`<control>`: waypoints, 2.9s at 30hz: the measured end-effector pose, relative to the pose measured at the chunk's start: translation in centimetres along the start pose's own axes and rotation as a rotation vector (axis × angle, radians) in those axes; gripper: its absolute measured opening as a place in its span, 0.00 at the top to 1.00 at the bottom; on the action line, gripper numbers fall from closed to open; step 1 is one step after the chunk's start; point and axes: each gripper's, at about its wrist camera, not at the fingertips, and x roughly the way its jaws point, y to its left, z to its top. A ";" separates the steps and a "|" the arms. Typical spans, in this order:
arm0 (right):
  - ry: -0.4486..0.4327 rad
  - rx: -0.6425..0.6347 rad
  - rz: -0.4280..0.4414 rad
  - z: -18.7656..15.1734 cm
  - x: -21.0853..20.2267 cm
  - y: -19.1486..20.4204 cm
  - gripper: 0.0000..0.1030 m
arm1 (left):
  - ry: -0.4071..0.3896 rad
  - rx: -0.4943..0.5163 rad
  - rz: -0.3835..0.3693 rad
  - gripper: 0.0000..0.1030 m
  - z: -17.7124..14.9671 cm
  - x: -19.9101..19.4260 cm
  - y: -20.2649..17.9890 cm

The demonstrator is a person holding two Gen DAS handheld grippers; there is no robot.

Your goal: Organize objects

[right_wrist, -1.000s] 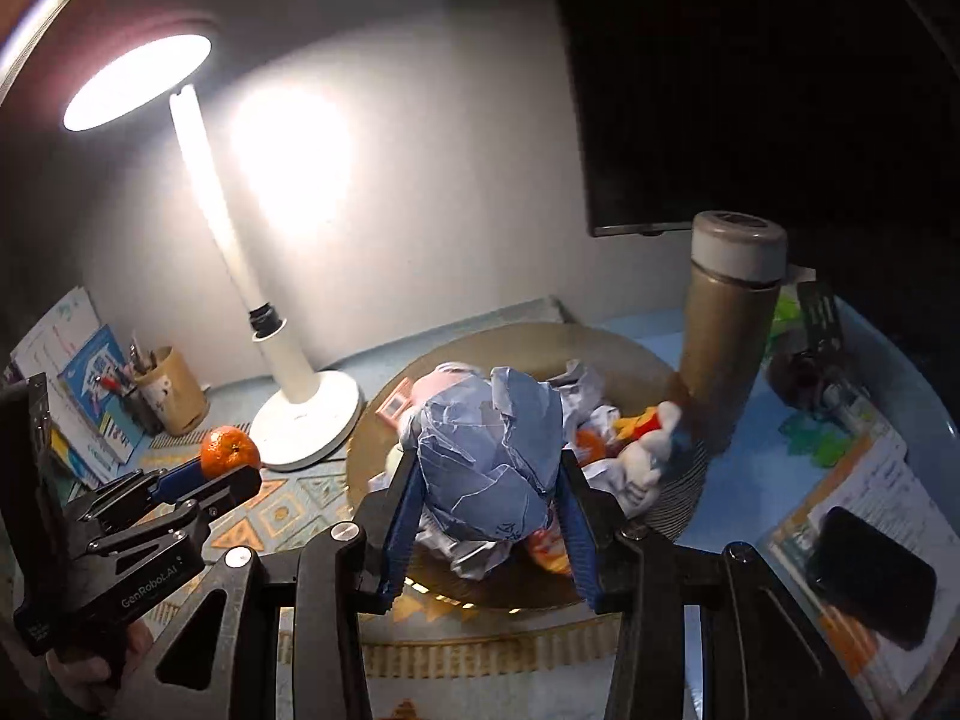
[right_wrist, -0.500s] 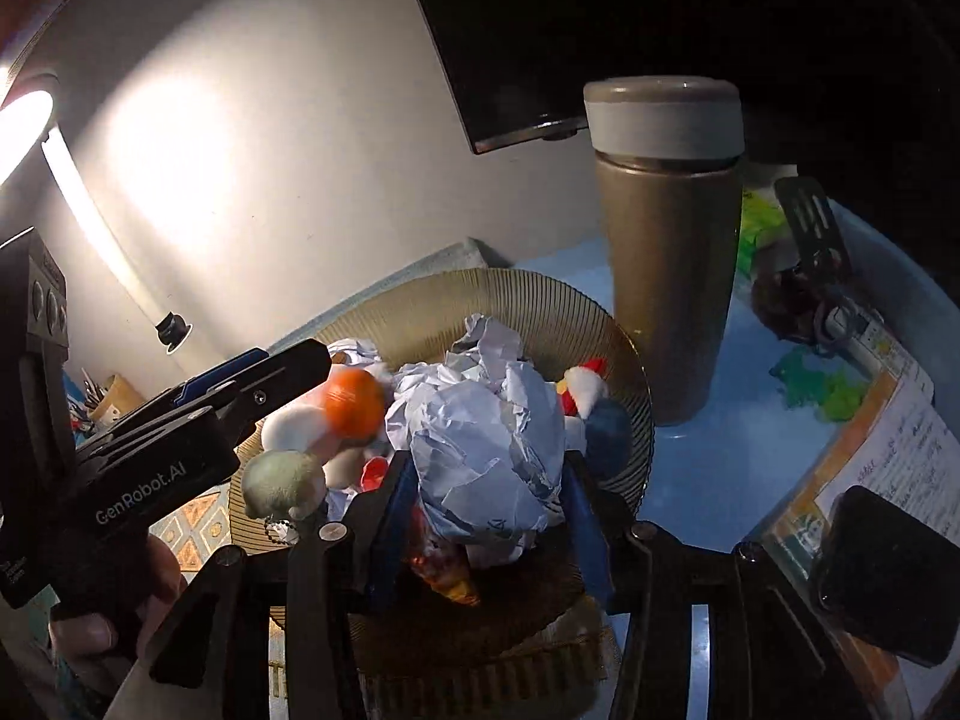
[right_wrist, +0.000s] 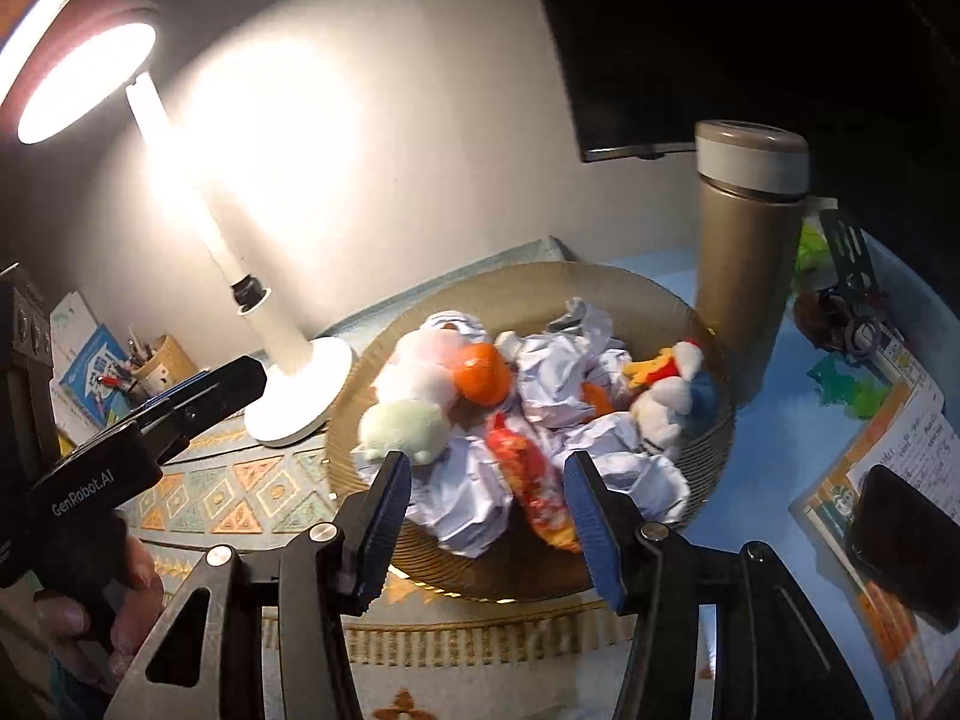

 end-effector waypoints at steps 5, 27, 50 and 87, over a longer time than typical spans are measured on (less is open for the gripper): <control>0.025 -0.090 0.067 -2.0 0.7 6.5 0.50 | -0.009 -0.113 0.189 0.14 -2.6 -5.2 7.3; 0.165 -0.224 -0.123 -9.0 13.5 11.9 0.50 | 0.098 -0.135 0.443 0.14 -13.7 -4.0 16.0; 0.175 -0.235 -0.113 -9.6 14.2 12.2 0.41 | 0.115 -0.219 0.436 0.14 -14.1 -4.1 17.3; 0.189 -0.218 -0.130 -9.8 14.3 12.1 0.21 | 0.262 -0.124 0.438 0.00 -14.2 -1.5 16.4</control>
